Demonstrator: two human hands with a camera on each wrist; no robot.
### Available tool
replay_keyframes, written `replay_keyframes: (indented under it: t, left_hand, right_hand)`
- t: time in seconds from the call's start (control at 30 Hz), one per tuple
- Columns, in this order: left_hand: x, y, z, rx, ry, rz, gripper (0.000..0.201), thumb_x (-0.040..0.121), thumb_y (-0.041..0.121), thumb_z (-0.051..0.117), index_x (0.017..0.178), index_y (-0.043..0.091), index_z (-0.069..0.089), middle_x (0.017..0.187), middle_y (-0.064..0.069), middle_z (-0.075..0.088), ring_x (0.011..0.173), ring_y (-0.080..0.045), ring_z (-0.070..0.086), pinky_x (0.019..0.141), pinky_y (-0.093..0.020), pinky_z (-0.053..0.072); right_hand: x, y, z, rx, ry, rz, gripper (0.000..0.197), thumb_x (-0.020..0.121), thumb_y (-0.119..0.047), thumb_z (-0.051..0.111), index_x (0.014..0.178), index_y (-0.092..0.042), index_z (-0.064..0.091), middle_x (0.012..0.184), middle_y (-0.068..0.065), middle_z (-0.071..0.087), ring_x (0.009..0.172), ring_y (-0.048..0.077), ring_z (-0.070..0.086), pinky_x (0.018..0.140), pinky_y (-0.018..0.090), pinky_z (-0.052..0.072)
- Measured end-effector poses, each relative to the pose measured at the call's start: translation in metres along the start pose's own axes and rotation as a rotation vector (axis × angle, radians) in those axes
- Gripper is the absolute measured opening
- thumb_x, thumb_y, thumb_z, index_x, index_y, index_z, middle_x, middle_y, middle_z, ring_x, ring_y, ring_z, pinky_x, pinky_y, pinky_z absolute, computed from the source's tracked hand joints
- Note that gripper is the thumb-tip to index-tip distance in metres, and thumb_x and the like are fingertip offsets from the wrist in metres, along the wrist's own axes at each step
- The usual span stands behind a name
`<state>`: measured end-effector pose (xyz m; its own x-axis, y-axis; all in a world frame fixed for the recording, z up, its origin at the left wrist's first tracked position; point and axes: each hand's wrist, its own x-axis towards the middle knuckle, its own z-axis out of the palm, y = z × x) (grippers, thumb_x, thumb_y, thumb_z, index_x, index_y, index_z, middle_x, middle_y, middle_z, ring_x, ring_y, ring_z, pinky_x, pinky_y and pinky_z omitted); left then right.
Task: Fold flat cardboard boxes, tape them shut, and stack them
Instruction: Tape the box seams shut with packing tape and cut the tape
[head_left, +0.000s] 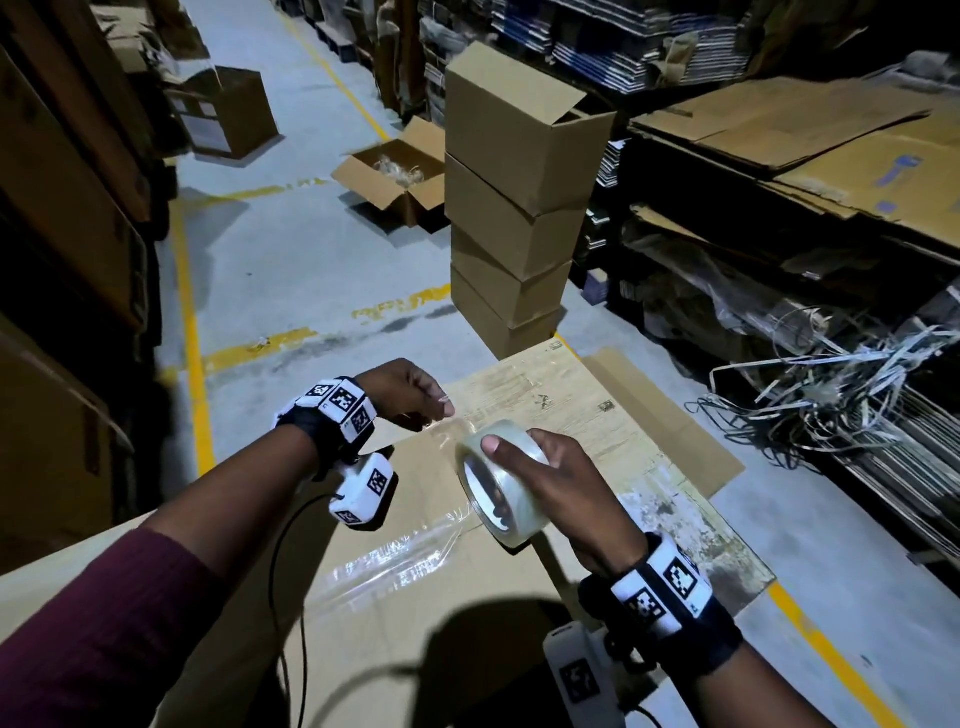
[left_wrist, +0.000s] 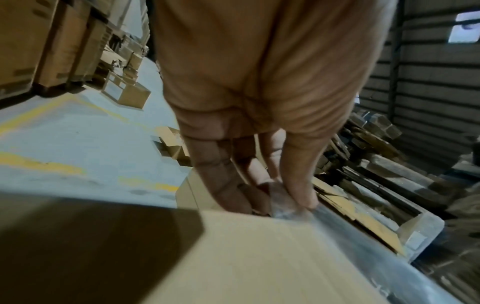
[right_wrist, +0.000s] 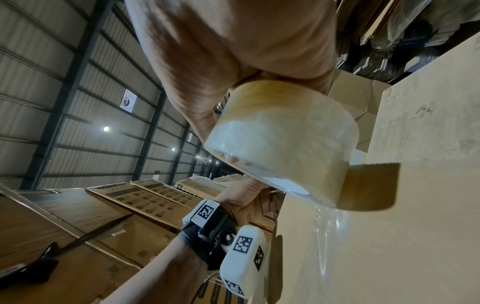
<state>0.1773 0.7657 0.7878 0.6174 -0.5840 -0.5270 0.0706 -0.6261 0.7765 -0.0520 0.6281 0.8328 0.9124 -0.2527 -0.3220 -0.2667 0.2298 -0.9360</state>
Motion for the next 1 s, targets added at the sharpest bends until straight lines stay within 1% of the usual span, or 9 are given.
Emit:
replay_keyframes:
  t: [0.13, 0.23, 0.33, 0.43, 0.57, 0.67, 0.77, 0.9, 1.0]
  left_hand:
    - [0.006, 0.010, 0.000, -0.057, 0.029, 0.049, 0.010, 0.088, 0.008, 0.074, 0.096, 0.002, 0.077, 0.077, -0.010, 0.071, 0.069, -0.015, 0.067, 0.070, -0.025, 0.060]
    - [0.015, 0.012, 0.007, 0.132, 0.009, 0.013, 0.007, 0.088, 0.009, 0.075, 0.086, 0.012, 0.081, 0.070, -0.004, 0.072, 0.068, -0.016, 0.065, 0.075, -0.029, 0.060]
    - [0.021, 0.011, 0.014, 0.276, 0.054, -0.024, 0.014, 0.088, 0.011, 0.073, 0.084, 0.020, 0.082, 0.066, 0.000, 0.071, 0.059, -0.013, 0.059, 0.069, -0.024, 0.055]
    - [0.021, 0.012, 0.013, 0.248, 0.061, -0.016, 0.016, 0.088, 0.003, 0.070, 0.086, 0.015, 0.081, 0.066, -0.006, 0.070, 0.062, -0.017, 0.063, 0.069, -0.025, 0.056]
    - [0.019, 0.016, 0.012, 0.187, 0.069, 0.016, 0.015, 0.090, -0.007, 0.063, 0.093, 0.001, 0.076, 0.066, -0.009, 0.069, 0.062, -0.020, 0.065, 0.059, -0.025, 0.059]
    - [0.021, 0.017, 0.011, 0.192, 0.063, 0.039, 0.013, 0.091, -0.007, 0.064, 0.096, -0.001, 0.074, 0.072, -0.012, 0.071, 0.070, -0.023, 0.066, 0.073, -0.033, 0.062]
    - [0.023, 0.019, 0.012, 0.275, 0.048, 0.042, 0.016, 0.088, -0.005, 0.067, 0.093, 0.008, 0.076, 0.081, -0.012, 0.074, 0.072, -0.022, 0.068, 0.081, -0.035, 0.061]
    - [0.019, 0.025, 0.023, 0.553, -0.013, -0.011, 0.036, 0.085, -0.007, 0.054, 0.094, 0.019, 0.076, 0.087, -0.006, 0.072, 0.064, -0.017, 0.059, 0.067, -0.025, 0.053]
    - [0.014, 0.028, 0.028, 0.693, -0.032, -0.048, 0.042, 0.082, -0.008, 0.049, 0.104, 0.020, 0.072, 0.077, 0.002, 0.070, 0.059, -0.013, 0.055, 0.065, -0.024, 0.049]
  right_hand:
    - [-0.002, -0.004, 0.000, 0.017, 0.003, 0.010, 0.047, 0.093, -0.030, 0.072, 0.105, 0.013, 0.060, 0.080, 0.019, 0.060, 0.070, 0.025, 0.060, 0.054, 0.024, 0.049]
    - [-0.002, -0.004, -0.001, 0.001, 0.006, 0.012, 0.049, 0.093, -0.035, 0.072, 0.106, 0.011, 0.062, 0.085, 0.019, 0.062, 0.074, 0.026, 0.061, 0.058, 0.027, 0.050]
    - [-0.001, -0.006, -0.001, -0.007, 0.012, 0.040, 0.045, 0.094, -0.036, 0.070, 0.105, 0.007, 0.065, 0.083, 0.018, 0.065, 0.073, 0.027, 0.063, 0.057, 0.029, 0.050]
    - [0.000, -0.004, -0.002, 0.000, 0.010, 0.045, 0.043, 0.095, -0.035, 0.069, 0.104, 0.008, 0.065, 0.081, 0.017, 0.065, 0.072, 0.026, 0.062, 0.056, 0.025, 0.051]
    - [0.000, -0.004, -0.001, -0.002, 0.016, 0.028, 0.042, 0.096, -0.034, 0.068, 0.104, 0.007, 0.066, 0.082, 0.016, 0.067, 0.071, 0.024, 0.065, 0.058, 0.025, 0.053]
    - [0.000, -0.003, 0.000, 0.013, 0.024, 0.021, 0.042, 0.097, -0.033, 0.067, 0.105, 0.008, 0.066, 0.082, 0.015, 0.066, 0.070, 0.022, 0.065, 0.057, 0.025, 0.052]
    - [0.001, -0.002, 0.000, 0.009, 0.018, 0.010, 0.046, 0.097, -0.035, 0.066, 0.107, 0.009, 0.065, 0.086, 0.018, 0.066, 0.073, 0.024, 0.066, 0.059, 0.028, 0.052]
    - [0.004, -0.002, -0.002, 0.026, 0.011, 0.027, 0.044, 0.096, -0.033, 0.067, 0.107, 0.010, 0.064, 0.084, 0.018, 0.066, 0.072, 0.023, 0.065, 0.055, 0.023, 0.052]
    - [0.006, -0.002, -0.003, 0.005, 0.025, 0.029, 0.046, 0.094, -0.037, 0.069, 0.105, 0.007, 0.066, 0.084, 0.020, 0.070, 0.073, 0.026, 0.065, 0.058, 0.024, 0.053]
